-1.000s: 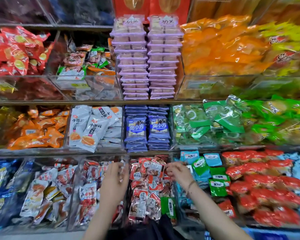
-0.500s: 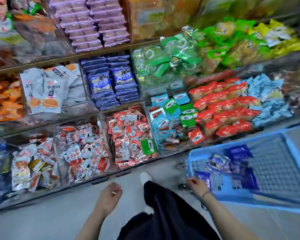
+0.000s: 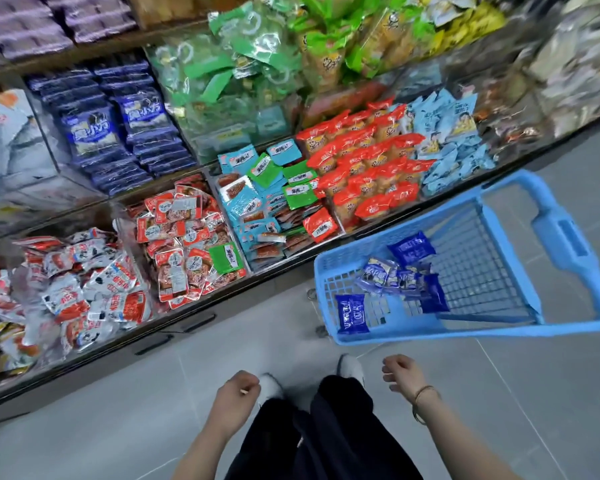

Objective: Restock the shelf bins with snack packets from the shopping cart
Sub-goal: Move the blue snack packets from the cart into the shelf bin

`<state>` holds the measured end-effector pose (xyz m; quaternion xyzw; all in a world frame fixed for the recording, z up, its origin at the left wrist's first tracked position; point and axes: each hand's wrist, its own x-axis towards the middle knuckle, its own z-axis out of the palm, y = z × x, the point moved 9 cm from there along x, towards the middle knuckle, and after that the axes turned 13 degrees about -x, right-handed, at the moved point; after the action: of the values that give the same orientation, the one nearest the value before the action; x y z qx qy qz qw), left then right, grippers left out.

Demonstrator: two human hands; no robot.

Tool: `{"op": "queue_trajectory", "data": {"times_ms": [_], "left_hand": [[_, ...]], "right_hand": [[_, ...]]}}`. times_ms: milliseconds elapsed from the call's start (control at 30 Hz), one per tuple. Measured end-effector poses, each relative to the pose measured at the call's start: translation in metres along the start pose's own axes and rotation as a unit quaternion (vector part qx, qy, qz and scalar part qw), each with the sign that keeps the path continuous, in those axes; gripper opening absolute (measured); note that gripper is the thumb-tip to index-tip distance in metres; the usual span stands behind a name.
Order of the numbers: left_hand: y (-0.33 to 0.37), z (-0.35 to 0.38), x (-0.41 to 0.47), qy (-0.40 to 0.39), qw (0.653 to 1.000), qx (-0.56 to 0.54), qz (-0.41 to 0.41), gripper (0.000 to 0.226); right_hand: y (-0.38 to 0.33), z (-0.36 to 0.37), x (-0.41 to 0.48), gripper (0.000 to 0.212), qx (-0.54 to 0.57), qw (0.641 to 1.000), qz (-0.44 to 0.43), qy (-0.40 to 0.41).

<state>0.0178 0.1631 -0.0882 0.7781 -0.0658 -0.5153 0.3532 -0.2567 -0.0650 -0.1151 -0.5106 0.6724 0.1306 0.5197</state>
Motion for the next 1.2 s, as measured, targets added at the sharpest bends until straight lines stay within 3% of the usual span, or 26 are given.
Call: {"op": "queue_trajectory", "data": {"times_ms": [233, 433, 567, 633, 733, 833, 1000, 1067, 1200], "left_hand": [[0.097, 0.08, 0.039, 0.028, 0.998, -0.013, 0.054, 0.008], [0.147, 0.16, 0.081, 0.02, 0.997, -0.04, 0.068, 0.01], [0.144, 0.192, 0.106, 0.019, 0.998, -0.036, 0.041, 0.019], [0.14, 0.199, 0.119, 0.021, 0.999, -0.03, 0.032, 0.026], [0.132, 0.208, 0.15, 0.023, 1.0, 0.013, 0.01, 0.027], [0.106, 0.225, 0.188, -0.007, 0.998, 0.031, -0.048, 0.008], [0.058, 0.251, 0.252, -0.026, 0.991, 0.08, -0.106, 0.003], [0.042, 0.255, 0.269, -0.014, 0.987, 0.086, -0.133, 0.014], [0.021, 0.254, 0.291, 0.049, 0.983, 0.035, -0.172, 0.028]], "right_hand": [[-0.036, -0.1, 0.047, 0.022, 0.058, 0.997, -0.038, 0.029], [-0.057, -0.162, 0.109, 0.019, -0.014, 0.999, -0.041, 0.024], [-0.059, -0.17, 0.147, 0.031, -0.126, 0.992, -0.023, -0.018], [-0.06, -0.17, 0.164, 0.026, -0.138, 0.99, -0.01, -0.033], [-0.061, -0.157, 0.197, 0.023, -0.133, 0.99, -0.015, -0.042], [-0.049, -0.126, 0.228, 0.022, -0.135, 0.99, -0.008, -0.051], [-0.031, -0.034, 0.277, 0.029, -0.23, 0.967, 0.003, -0.114], [-0.021, 0.001, 0.29, 0.02, -0.221, 0.967, 0.012, -0.124], [-0.008, 0.045, 0.313, 0.029, -0.254, 0.961, 0.028, -0.108]]}}
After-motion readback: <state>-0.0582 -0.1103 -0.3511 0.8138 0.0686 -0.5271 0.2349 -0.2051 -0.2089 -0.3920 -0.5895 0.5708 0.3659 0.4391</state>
